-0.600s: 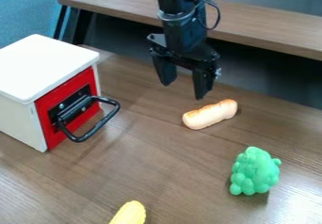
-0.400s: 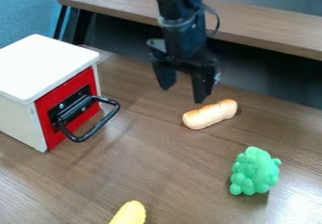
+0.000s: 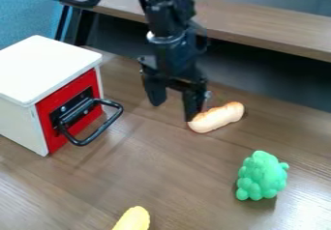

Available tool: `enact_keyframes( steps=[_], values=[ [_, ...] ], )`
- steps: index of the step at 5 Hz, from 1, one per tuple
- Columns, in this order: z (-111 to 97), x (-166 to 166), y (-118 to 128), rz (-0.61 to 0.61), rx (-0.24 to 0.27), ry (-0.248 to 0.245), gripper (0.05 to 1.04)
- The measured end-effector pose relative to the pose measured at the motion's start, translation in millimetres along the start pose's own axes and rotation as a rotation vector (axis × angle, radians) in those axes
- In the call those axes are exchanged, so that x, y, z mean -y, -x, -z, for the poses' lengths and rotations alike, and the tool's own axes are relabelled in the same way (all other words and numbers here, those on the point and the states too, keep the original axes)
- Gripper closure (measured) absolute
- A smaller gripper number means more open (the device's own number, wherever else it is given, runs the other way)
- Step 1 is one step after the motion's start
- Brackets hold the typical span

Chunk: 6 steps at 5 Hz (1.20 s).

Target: Open the drawer

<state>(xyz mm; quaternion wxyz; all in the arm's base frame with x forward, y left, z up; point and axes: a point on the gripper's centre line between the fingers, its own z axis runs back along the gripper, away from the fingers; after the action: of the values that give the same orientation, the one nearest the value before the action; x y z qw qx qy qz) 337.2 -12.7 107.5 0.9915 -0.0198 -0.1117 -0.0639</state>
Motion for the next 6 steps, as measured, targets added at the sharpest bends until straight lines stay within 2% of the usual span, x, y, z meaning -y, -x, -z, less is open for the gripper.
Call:
enact_keyframes(
  steps=[1, 2, 6],
  values=[
    [-7.1, -11.7, 7.4, -0.017, 0.014, -0.014, 0.084],
    [-2.2, -26.3, 16.6, -0.043, -0.008, -0.044, 0.084],
    [7.1, -68.3, 40.1, -0.096, -0.045, -0.137, 0.084]
  ],
)
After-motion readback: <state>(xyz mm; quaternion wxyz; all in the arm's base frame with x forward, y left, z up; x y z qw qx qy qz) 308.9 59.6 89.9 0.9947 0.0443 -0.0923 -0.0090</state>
